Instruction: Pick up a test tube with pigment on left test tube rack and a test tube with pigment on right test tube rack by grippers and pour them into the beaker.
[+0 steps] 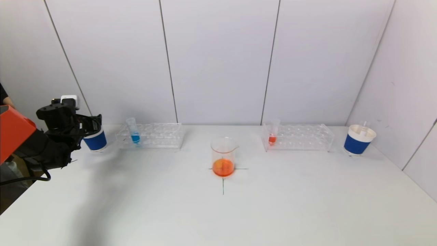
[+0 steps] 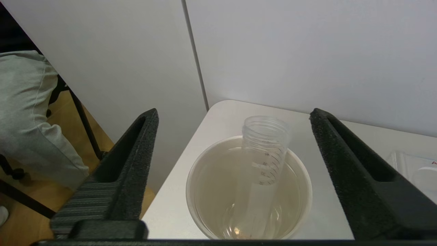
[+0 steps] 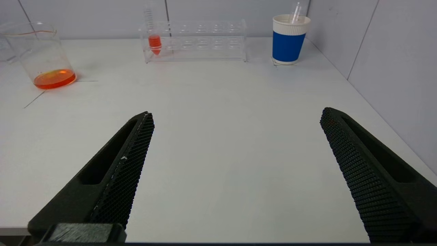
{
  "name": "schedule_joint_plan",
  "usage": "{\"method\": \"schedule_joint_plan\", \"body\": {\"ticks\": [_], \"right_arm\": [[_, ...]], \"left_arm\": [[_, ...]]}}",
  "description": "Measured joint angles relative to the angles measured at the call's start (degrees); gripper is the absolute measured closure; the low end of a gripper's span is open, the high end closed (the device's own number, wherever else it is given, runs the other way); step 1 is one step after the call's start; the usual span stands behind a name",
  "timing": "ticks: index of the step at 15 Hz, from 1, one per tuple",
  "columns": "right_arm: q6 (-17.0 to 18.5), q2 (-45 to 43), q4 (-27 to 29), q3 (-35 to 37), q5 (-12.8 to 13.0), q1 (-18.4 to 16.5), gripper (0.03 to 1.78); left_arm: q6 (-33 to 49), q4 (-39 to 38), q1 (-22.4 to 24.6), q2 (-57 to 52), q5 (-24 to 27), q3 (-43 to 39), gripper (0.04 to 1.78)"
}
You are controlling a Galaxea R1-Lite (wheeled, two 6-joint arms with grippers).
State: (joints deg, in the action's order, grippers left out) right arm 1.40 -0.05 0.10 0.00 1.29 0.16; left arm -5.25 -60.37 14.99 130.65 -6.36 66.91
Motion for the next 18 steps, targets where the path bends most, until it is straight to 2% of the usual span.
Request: {"method": "schedule_joint_plan", "body": {"ticks": [2,4,12,18], "right_arm": [[0.00,0.00,0.00,0.00,0.02,0.00,0.04],[0.00,0.00,0.00,0.00,0.02,0.00,0.04],[0.00,0.00,-0.02,0.00,0.02,0.00,0.04],[0.00,0.00,-0.02,0.00,0.02,0.00,0.04]], "left_arm": [[0.00,0.00,0.00,-0.02,0.00,0.00,0.09],[0.02,0.00,0.00,-0.05,0.00,0.01,0.05],[0.40,1.30,-0.69,-2.67,1.55,0.00,0.06],[3.13,8.55,-5.74,-13.86,1.57,-0.38,0.06]]}}
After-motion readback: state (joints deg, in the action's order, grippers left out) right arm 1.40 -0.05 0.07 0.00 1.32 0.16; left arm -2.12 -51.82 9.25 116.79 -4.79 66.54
